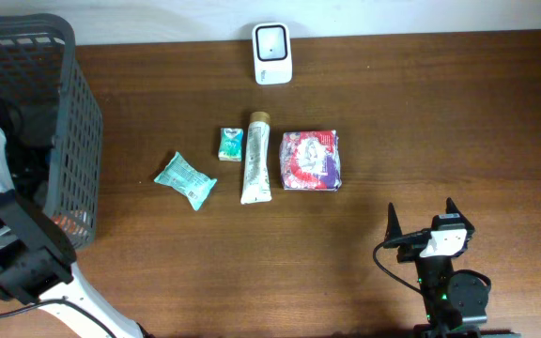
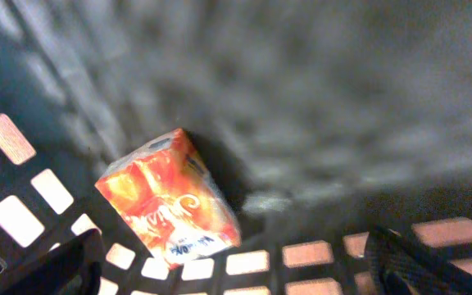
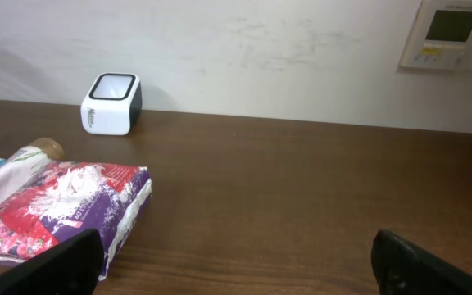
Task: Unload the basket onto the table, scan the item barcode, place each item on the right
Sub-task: 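Reach the left gripper into the basket and grasp the orange tissue pack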
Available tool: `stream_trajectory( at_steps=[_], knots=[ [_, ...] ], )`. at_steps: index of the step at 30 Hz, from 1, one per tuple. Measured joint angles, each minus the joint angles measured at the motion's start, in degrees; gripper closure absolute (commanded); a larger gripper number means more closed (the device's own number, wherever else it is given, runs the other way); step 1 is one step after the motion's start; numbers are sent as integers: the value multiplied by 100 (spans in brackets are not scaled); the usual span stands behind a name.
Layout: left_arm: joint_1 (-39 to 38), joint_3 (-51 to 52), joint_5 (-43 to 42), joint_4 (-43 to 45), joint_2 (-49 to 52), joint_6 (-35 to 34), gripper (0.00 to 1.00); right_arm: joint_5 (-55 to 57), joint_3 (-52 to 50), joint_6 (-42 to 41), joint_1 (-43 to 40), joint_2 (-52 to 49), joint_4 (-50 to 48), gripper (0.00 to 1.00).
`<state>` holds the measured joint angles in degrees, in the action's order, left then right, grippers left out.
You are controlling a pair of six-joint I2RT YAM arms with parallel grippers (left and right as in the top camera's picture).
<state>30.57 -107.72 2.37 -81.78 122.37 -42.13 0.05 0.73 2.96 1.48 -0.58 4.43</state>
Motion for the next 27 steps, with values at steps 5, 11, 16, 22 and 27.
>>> stream_trajectory(
  at_steps=[5,11,16,22,27],
  knots=[
    [0,442,0,151,0,-72,6,2,0,0,0,0,-2,1],
    [0,925,0,496,0,-149,29,2,0,-7,0,0,-2,1],
    [0,1377,46,938,-2,-184,51,2,0,-2,0,0,0,1],
    [11,1547,195,1078,-160,-195,100,2,0,-2,0,0,-2,1],
    [7,1309,129,1034,-131,181,100,2,0,-2,0,0,-2,1]
  ],
)
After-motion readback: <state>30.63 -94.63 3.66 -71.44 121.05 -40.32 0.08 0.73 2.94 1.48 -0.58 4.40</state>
